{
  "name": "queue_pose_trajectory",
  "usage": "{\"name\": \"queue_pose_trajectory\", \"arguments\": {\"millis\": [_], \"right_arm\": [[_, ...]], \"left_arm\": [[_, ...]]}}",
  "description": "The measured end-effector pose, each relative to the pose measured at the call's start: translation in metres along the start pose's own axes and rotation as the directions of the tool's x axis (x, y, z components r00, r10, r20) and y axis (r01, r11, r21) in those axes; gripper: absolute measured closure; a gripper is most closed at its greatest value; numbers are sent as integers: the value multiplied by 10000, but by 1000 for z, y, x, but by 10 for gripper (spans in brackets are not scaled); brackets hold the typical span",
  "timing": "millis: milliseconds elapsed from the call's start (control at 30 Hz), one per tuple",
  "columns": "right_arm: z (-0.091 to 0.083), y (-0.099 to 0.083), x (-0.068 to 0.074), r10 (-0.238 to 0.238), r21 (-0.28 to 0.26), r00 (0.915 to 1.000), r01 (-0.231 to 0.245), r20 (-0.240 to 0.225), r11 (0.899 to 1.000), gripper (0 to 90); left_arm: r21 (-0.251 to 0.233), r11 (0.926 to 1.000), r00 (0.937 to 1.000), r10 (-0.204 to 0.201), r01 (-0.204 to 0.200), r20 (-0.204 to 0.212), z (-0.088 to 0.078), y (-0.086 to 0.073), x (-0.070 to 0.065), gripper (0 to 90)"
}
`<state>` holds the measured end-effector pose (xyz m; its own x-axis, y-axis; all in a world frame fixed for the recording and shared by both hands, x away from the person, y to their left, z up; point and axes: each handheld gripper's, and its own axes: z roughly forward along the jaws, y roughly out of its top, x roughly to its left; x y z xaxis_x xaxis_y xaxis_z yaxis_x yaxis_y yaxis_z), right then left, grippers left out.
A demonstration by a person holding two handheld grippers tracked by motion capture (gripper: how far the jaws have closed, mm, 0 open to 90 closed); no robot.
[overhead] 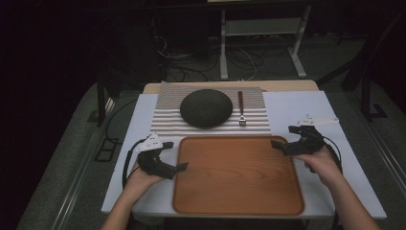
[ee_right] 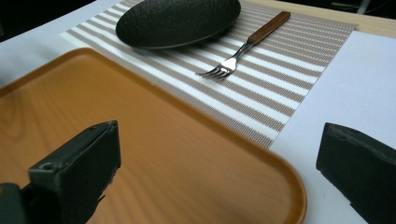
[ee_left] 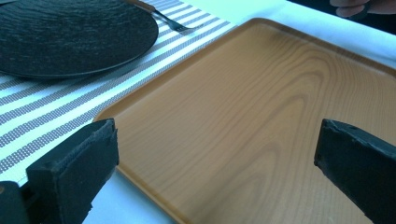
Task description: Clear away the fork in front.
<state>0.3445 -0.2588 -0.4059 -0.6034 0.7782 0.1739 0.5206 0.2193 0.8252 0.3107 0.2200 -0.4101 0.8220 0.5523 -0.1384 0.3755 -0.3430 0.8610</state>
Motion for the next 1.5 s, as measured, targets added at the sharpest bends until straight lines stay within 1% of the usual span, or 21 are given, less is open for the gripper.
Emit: {"name": "queue_pose_trajectory", "arguments": {"millis": [167,200,367,400,433,467,500,533,567,600,800,867,900,933,967,1000,1133,1200,1300,1333,1500], "right_arm": [[8,7,-3,17,163,10000,-16,-58,9999,4],[12,11,-4,4,184,10000,-4,-33,9998,36],[22,20,-7,-80,205,9999,78,93,9998,46],[29,25,-9,-79,296,9999,75,122,9995,52],[29,25,-9,-79,296,9999,75,122,9995,52],[36,29,-9,-77,402,9999,71,139,9992,56],[36,29,-9,-77,402,9999,71,139,9992,56],[44,34,-10,-25,540,9998,15,194,9985,63],[44,34,-10,-25,540,9998,15,194,9985,63],[52,39,-10,-32,711,9998,18,199,9975,72],[68,52,-8,-108,1022,9996,81,259,9947,116],[79,61,-9,-144,1316,9996,111,239,9912,138],[79,61,-9,-144,1316,9996,111,239,9912,138],[87,65,-10,-81,1563,9997,45,227,9877,144],[87,65,-10,-81,1563,9997,45,227,9877,144],[94,70,-12,-65,1773,9997,21,242,9841,151],[104,75,-13,-98,2026,9995,37,291,9793,161],[113,79,-14,-164,2239,9990,66,418,9746,162],[119,82,-16,-180,2395,9985,49,525,9709,162],[124,86,-17,-208,2567,9976,33,655,9665,172],[131,93,-22,-84,2754,9964,-150,839,9612,180]], "left_arm": [[7,10000,10000,24,-24,-9,0,-1,0,0],[-9,10000,10000,39,-39,-39,0,-1,0,0],[60,9999,9999,108,-108,-6,1,-2,-1,0],[45,9999,9999,125,-126,19,1,-1,-1,0],[45,9999,9999,125,-126,19,1,-1,-1,0],[11,9999,9999,120,-120,12,0,-1,-2,0],[11,9999,9999,120,-120,12,0,-1,-2,0],[-31,9999,9999,123,-122,15,-1,-1,-2,0],[-31,9999,9999,123,-122,15,-1,-1,-2,0],[-53,9999,9999,136,-136,10,-1,-1,-2,0],[-37,9998,9998,175,-175,34,-1,-1,-2,0],[-38,9999,9999,156,-156,64,-1,-1,-2,0],[-26,9999,9999,146,-146,66,0,-1,-2,0],[-7,9999,9999,153,-153,64,0,-1,-2,0],[2,9999,9999,157,-157,59,0,-1,-2,0],[9,9999,9999,159,-159,68,0,-1,-2,0],[6,9998,9998,184,-184,53,0,-1,-2,0],[25,9998,9998,175,-175,33,0,-2,-2,0],[37,9999,9999,163,-163,20,-1,-2,-1,0],[25,9999,9999,164,-165,4,-1,-2,-1,0],[31,9998,9998,181,-181,-8,-1,-2,-1,0]]}}
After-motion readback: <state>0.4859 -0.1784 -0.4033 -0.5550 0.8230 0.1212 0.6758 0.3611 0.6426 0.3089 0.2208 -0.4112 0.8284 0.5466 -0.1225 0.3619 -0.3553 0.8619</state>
